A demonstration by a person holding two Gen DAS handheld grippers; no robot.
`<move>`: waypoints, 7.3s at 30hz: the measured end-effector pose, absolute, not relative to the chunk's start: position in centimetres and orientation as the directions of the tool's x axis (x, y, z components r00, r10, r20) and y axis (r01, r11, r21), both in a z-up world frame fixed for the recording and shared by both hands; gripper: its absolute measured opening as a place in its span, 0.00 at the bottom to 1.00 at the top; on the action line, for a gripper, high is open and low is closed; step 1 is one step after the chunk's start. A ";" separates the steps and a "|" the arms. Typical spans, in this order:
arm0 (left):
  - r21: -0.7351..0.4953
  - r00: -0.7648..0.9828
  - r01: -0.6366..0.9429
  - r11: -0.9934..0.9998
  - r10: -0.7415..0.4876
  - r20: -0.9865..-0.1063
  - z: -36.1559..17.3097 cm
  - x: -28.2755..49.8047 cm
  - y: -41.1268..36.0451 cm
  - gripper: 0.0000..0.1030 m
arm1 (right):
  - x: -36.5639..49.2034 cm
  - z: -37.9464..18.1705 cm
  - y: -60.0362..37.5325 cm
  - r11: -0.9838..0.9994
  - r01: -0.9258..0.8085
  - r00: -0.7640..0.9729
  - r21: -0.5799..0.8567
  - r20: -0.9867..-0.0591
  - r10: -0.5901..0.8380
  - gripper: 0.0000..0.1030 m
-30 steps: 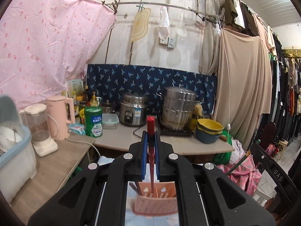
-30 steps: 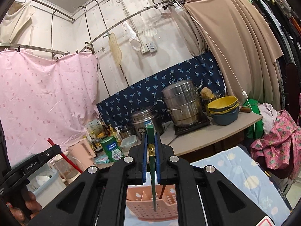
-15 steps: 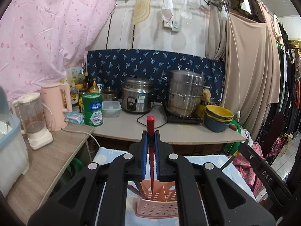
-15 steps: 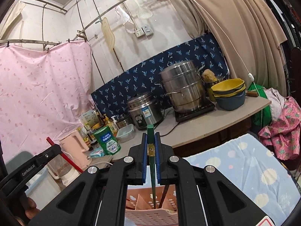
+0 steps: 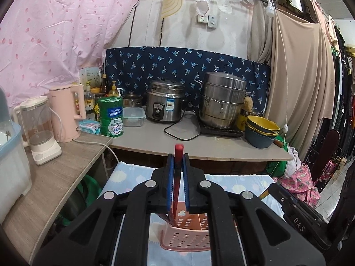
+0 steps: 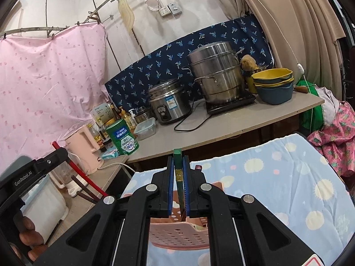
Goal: Organize utensils
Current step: 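Open the left tool over the holder while the right tool releases its chopstick into it, then withdraw both open tools back over the remaining utensils on the cloth, then grasp a red chopstick with the left tool while the right tool grasps a dark red one, then carry the red chopstick to the holder with the left tool while the right tool carries its chopstick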
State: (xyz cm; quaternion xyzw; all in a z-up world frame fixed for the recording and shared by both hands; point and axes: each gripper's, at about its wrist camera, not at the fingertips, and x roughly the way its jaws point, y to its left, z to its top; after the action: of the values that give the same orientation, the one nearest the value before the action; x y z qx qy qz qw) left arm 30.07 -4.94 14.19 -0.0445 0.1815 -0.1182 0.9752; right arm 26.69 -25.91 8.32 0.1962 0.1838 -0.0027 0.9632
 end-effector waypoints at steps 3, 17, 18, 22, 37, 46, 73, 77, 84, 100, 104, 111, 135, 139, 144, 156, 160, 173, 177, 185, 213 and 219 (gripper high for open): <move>-0.129 0.913 0.209 0.969 -0.241 -0.329 14.1 29.9 -4.8 0.16 | 26.4 8.3 -25.7 0.931 0.084 0.934 0.355 -0.353 0.051 0.21; -0.126 0.895 0.210 0.969 -0.243 -0.375 12.9 26.1 -3.4 0.59 | 22.1 8.9 -25.2 0.936 0.065 0.935 0.346 -0.349 0.064 0.35; -0.125 0.888 0.214 0.969 -0.247 -0.387 12.5 25.7 -3.3 0.60 | 21.5 8.7 -25.1 0.935 0.063 0.933 0.349 -0.354 0.069 0.35; -0.129 0.858 0.227 0.965 -0.261 -0.442 10.7 23.4 -2.7 0.60 | 18.4 7.6 -24.4 0.929 0.057 0.921 0.365 -0.378 0.092 0.35; -0.120 0.735 0.230 0.966 -0.253 -0.630 0.7 13.3 -0.8 0.60 | 6.5 -0.1 -21.0 0.946 0.071 0.822 0.315 -0.556 0.124 0.35; -0.134 0.637 0.234 0.963 -0.256 -0.727 -4.6 9.4 -1.1 0.60 | 1.9 -5.2 -19.9 0.946 0.121 0.744 0.299 -0.658 0.113 0.35; -0.103 0.554 0.297 0.949 -0.260 -0.791 -9.0 6.5 -3.8 0.60 | 1.9 -9.9 -17.6 0.971 0.106 0.686 0.215 -0.723 0.085 0.32; -0.086 0.556 0.291 0.953 -0.242 -0.795 -9.5 6.7 -3.7 0.59 | 1.9 -9.9 -17.4 0.977 0.104 0.692 0.187 -0.719 0.064 0.32; -0.062 0.568 0.294 0.954 -0.227 -0.791 -9.7 6.6 -3.9 0.59 | 2.1 -10.4 -17.2 0.985 0.111 0.689 0.134 -0.725 0.021 0.29; -0.051 0.583 0.302 0.952 -0.227 -0.780 -9.7 6.5 -3.8 0.27 | 1.8 -10.4 -17.7 0.983 0.124 0.696 0.137 -0.718 0.012 0.10; -0.065 0.570 0.311 0.948 -0.241 -0.785 -9.7 6.5 -3.8 0.16 | 1.7 -10.4 -17.7 0.982 0.122 0.696 0.142 -0.718 0.018 0.08; -0.086 0.550 0.314 0.945 -0.256 -0.795 -9.5 6.3 -3.7 0.08 | 1.3 -10.2 -17.8 0.979 0.125 0.697 0.160 -0.717 0.028 0.07; -0.159 0.599 0.294 0.942 -0.312 -0.738 -3.7 6.3 -1.5 0.08 | -0.4 -4.0 -20.1 0.960 0.133 0.787 0.248 -0.615 0.050 0.07; -0.171 0.624 0.295 0.940 -0.325 -0.710 -1.6 6.9 -1.2 0.08 | -0.3 -2.0 -20.9 0.956 0.138 0.812 0.261 -0.583 0.042 0.07; -0.169 0.663 0.299 0.939 -0.332 -0.671 1.3 7.9 -1.1 0.07 | 0.0 0.4 -22.0 0.952 0.139 0.842 0.274 -0.538 0.032 0.07; -0.150 0.759 0.297 0.943 -0.328 -0.563 8.0 11.9 -1.4 0.07 | 2.6 6.0 -24.2 0.949 0.122 0.903 0.292 -0.428 0.015 0.07; -0.148 0.778 0.301 0.942 -0.332 -0.534 9.9 13.7 -1.8 0.07 | 3.8 7.1 -24.5 0.947 0.113 0.914 0.302 -0.406 0.020 0.07; -0.152 0.831 0.316 0.937 -0.350 -0.432 15.5 17.5 -3.0 0.07 | 7.7 11.2 -25.2 0.938 0.067 0.948 0.340 -0.314 0.046 0.07; -0.144 0.863 0.314 0.939 -0.345 -0.369 18.2 18.3 -3.2 0.07 | 9.1 12.9 -25.5 0.930 0.038 0.962 0.366 -0.265 0.065 0.07; -0.148 0.908 0.299 0.943 -0.329 -0.259 22.5 21.0 -3.1 0.07 | 12.4 16.4 -26.2 0.919 0.003 0.986 0.394 -0.153 0.062 0.07; -0.092 0.925 0.195 0.977 -0.214 -0.313 17.0 32.1 -6.2 0.07 | 23.9 12.2 -24.7 0.949 0.023 0.957 0.314 -0.280 0.070 0.07; -0.103 0.911 0.200 0.974 -0.224 -0.346 15.6 32.3 -6.0 0.07 | 24.4 10.6 -24.1 0.951 0.018 0.944 0.309 -0.320 0.086 0.07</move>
State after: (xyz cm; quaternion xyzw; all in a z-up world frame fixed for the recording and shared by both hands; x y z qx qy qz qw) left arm 32.27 -6.04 15.56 -0.0326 0.1808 -0.1086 0.9770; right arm 24.40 -24.06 10.65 0.1559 0.1672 0.0175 0.9734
